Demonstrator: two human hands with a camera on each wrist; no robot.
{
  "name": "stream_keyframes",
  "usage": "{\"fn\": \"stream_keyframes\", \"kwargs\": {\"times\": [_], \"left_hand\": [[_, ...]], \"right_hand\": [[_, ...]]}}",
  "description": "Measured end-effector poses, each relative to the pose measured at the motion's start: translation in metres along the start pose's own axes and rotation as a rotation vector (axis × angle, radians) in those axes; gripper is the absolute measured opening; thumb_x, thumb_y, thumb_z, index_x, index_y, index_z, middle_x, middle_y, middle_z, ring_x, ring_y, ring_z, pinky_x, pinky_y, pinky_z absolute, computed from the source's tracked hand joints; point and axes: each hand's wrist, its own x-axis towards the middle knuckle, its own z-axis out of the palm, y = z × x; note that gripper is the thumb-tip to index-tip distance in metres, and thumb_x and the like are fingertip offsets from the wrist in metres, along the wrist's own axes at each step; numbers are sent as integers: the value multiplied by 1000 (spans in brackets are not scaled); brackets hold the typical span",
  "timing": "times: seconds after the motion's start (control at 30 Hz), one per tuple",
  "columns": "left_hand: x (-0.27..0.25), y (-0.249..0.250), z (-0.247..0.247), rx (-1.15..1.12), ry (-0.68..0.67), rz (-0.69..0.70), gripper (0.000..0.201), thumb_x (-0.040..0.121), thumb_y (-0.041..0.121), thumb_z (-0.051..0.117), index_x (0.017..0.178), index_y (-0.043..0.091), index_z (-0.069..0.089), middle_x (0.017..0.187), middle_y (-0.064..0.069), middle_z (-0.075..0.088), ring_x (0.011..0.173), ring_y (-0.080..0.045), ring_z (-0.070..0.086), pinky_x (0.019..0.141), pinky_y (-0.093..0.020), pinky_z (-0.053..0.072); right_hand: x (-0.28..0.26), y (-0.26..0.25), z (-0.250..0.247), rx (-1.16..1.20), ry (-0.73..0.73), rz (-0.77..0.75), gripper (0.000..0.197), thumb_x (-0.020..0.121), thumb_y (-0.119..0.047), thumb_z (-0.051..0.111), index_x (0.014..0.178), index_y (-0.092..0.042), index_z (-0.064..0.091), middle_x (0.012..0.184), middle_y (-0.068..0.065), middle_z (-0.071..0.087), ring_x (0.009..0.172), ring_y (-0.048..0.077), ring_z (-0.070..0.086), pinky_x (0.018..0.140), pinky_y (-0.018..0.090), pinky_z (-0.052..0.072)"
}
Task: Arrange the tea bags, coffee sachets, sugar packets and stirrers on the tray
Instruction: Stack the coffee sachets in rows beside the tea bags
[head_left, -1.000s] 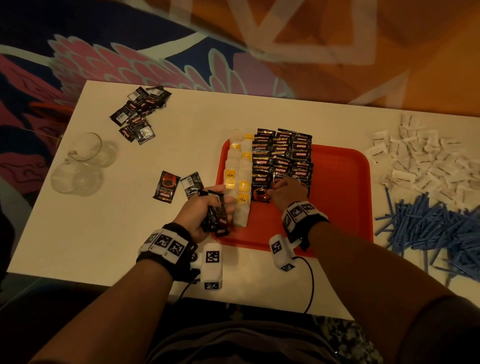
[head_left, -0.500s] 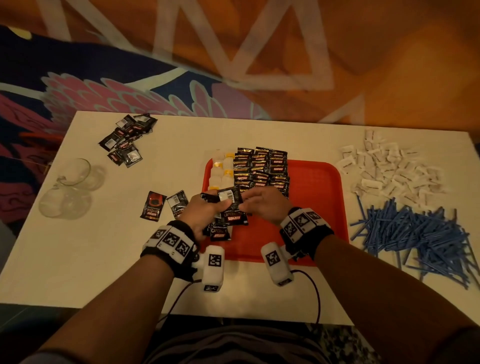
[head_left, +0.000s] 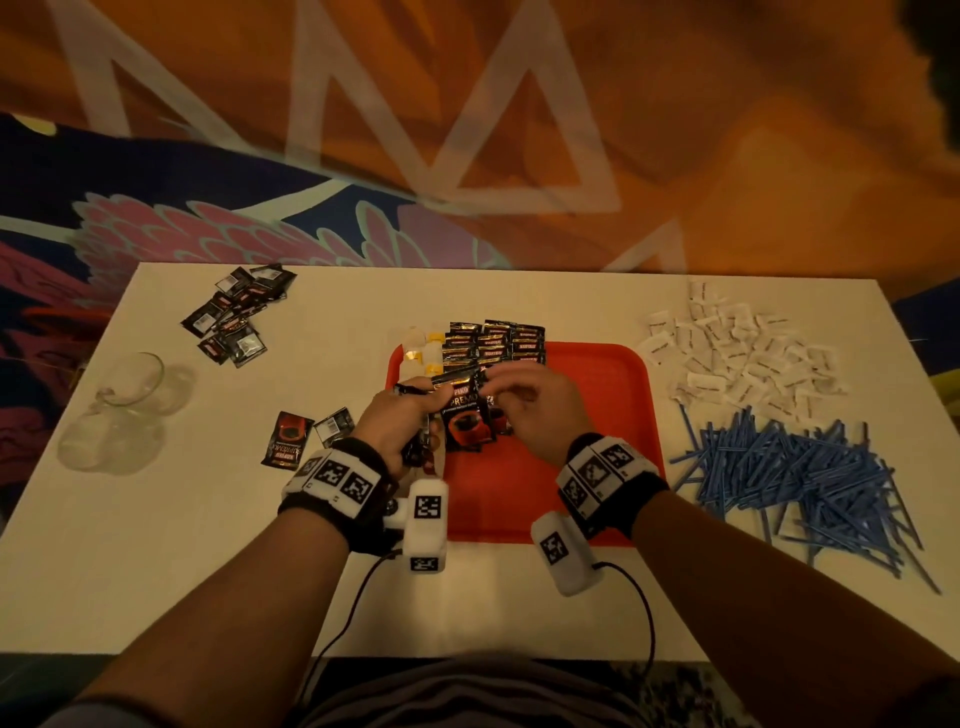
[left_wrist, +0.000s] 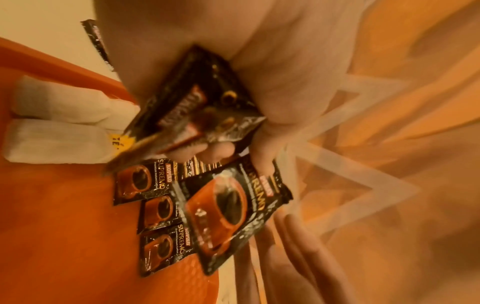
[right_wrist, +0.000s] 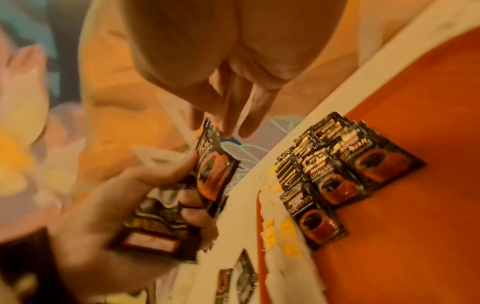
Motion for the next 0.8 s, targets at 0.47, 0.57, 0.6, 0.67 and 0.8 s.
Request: {"fn": "stream_keyframes", "kwargs": {"times": [0.47, 0.57, 0.6, 0.67, 0.8], "left_hand": [[0, -3, 24, 62, 142, 144, 18, 97, 29, 64, 88, 14, 66, 70, 1, 64, 53, -11, 55, 50, -24, 42], [6, -10, 27, 139, 248, 175, 19, 96, 32, 64, 89, 15, 69, 81, -3, 68, 71, -19, 60, 66, -31, 45], [6, -12, 26, 161, 255, 201, 19, 96, 32, 64, 86, 17, 69, 82, -2, 69, 73, -19, 60, 69, -32, 46], [7, -16, 24, 220, 256, 258, 15, 97, 29, 63, 86, 21, 70, 88, 0, 70, 76, -16, 61, 74, -31, 48], [17, -27, 14, 563, 206, 256, 21, 97, 22, 60, 117, 22, 70, 117, -1, 67, 104, -25, 65, 94, -37, 52]], "right_hand": [[0, 2, 14, -182, -103, 208, 2, 82, -15, 76, 84, -14, 77, 70, -9, 67, 61, 0, 57, 56, 6, 39], [-1, 8, 20, -226, -130, 221, 9, 84, -16, 74, 90, -11, 77, 81, -4, 68, 68, 2, 56, 56, 2, 37], [-1, 13, 21, -233, -132, 256, 10, 85, -17, 73, 93, -11, 77, 83, -3, 68, 69, 2, 55, 56, 2, 36], [0, 27, 20, -264, -136, 325, 13, 87, -19, 71, 95, -11, 76, 85, -2, 67, 69, 2, 54, 54, 3, 36], [4, 60, 18, -354, -139, 492, 14, 90, -19, 67, 99, -9, 68, 87, -2, 63, 69, 4, 54, 53, 13, 34]]}}
